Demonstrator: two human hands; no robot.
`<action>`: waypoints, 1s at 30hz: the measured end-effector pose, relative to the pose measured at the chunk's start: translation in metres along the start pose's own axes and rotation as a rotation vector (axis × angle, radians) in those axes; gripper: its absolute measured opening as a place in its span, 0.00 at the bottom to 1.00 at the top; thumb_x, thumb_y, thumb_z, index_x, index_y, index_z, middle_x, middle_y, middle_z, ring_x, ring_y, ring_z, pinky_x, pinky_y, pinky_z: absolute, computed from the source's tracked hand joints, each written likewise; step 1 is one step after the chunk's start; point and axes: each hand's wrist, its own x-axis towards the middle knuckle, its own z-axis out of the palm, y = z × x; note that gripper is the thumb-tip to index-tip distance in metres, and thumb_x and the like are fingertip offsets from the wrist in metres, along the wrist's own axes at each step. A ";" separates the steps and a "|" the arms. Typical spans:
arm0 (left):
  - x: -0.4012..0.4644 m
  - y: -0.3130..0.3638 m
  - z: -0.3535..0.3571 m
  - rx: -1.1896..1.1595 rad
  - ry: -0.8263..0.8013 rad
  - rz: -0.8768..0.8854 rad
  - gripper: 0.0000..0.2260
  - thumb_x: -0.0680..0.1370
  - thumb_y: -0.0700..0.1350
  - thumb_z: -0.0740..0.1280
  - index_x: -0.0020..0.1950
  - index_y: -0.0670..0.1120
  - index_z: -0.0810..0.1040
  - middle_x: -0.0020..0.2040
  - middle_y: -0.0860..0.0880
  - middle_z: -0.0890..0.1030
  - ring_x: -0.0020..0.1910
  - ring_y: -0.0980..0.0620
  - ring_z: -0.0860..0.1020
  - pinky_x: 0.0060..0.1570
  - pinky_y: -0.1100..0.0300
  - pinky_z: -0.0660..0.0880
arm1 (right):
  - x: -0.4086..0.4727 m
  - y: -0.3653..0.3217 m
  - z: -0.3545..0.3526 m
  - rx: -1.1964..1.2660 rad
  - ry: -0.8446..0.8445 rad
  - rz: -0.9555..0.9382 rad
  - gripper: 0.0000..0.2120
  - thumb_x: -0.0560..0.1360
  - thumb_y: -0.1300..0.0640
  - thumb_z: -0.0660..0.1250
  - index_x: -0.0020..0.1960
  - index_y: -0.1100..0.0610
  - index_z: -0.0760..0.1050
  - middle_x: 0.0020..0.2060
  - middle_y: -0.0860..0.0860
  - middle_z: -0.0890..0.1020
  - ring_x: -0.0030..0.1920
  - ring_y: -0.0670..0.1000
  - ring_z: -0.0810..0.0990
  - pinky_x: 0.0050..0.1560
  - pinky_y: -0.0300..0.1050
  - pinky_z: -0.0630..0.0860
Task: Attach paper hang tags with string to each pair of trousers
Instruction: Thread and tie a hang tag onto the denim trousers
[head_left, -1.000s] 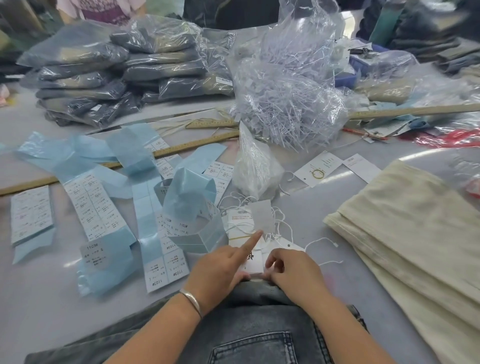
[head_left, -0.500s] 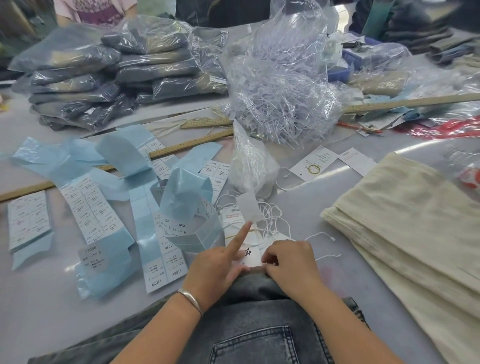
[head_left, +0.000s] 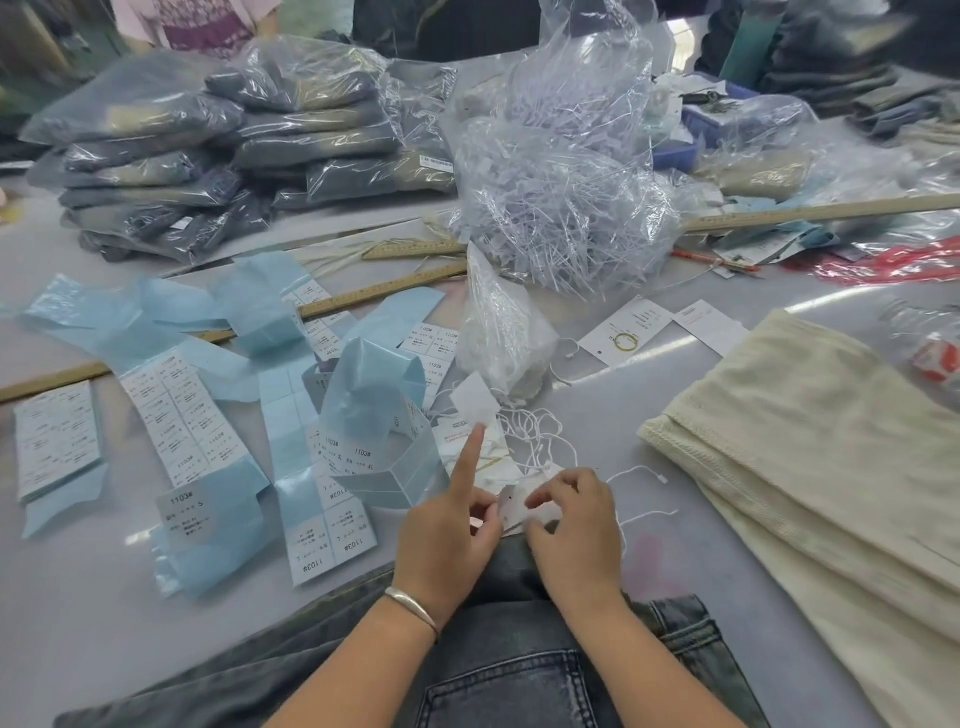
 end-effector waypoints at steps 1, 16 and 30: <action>-0.001 0.000 0.002 0.014 0.003 0.037 0.44 0.73 0.42 0.73 0.77 0.62 0.47 0.36 0.60 0.81 0.34 0.61 0.79 0.35 0.60 0.79 | -0.001 0.000 0.001 0.002 0.013 -0.062 0.07 0.68 0.62 0.72 0.40 0.50 0.81 0.42 0.43 0.76 0.47 0.46 0.74 0.50 0.46 0.74; -0.013 -0.018 0.013 -0.091 0.038 -0.049 0.44 0.72 0.51 0.75 0.75 0.70 0.46 0.45 0.60 0.85 0.46 0.68 0.81 0.46 0.71 0.77 | 0.013 0.007 -0.008 0.238 -0.292 -0.011 0.05 0.72 0.60 0.73 0.39 0.51 0.82 0.35 0.43 0.82 0.39 0.40 0.78 0.52 0.44 0.74; -0.008 -0.031 0.019 -0.276 -0.005 -0.198 0.44 0.72 0.51 0.75 0.73 0.73 0.47 0.42 0.66 0.83 0.45 0.68 0.81 0.50 0.76 0.72 | 0.012 0.009 -0.006 0.232 -0.267 -0.055 0.04 0.72 0.57 0.74 0.39 0.50 0.82 0.36 0.44 0.82 0.41 0.42 0.79 0.51 0.43 0.73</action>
